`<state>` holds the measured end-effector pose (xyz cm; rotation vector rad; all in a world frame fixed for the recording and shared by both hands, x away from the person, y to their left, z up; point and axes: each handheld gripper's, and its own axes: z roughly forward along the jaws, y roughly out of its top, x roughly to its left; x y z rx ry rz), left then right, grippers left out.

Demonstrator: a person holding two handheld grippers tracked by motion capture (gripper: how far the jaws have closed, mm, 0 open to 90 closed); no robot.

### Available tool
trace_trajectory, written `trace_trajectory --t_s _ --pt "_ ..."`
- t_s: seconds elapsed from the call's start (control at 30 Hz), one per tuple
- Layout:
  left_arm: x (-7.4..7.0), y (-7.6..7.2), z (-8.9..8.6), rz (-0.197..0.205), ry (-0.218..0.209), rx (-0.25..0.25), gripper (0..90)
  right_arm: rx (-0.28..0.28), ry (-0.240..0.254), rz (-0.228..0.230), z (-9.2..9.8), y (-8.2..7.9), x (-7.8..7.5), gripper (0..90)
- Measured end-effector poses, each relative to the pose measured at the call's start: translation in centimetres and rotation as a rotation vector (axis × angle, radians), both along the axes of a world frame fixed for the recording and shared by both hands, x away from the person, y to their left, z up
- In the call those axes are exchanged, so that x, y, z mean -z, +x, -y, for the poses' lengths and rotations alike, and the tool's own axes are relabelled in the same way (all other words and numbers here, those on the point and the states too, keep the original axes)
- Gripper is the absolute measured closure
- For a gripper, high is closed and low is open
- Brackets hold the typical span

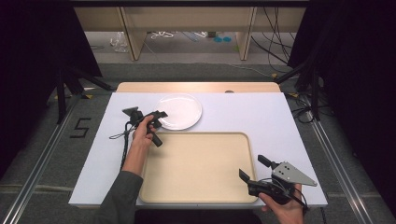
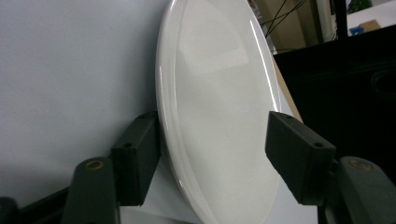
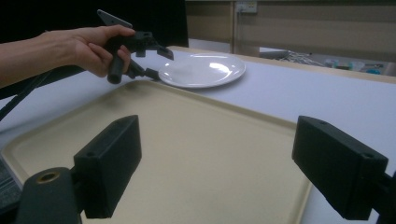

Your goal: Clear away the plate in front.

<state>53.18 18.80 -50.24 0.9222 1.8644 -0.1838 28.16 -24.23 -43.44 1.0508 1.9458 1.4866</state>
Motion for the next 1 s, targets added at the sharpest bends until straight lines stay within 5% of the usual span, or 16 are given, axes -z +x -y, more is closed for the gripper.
trace_trajectory --t_s 0.5,1.0 --pt "0.7 0.2 -0.3 0.002 -0.044 -0.025 47.6 -0.011 0.010 0.015 -0.2 0.1 0.1 17.2" --pt "1.3 -0.2 -0.3 -0.048 -0.020 -0.085 76.4 -0.020 0.019 0.017 -0.2 0.1 0.1 18.5"
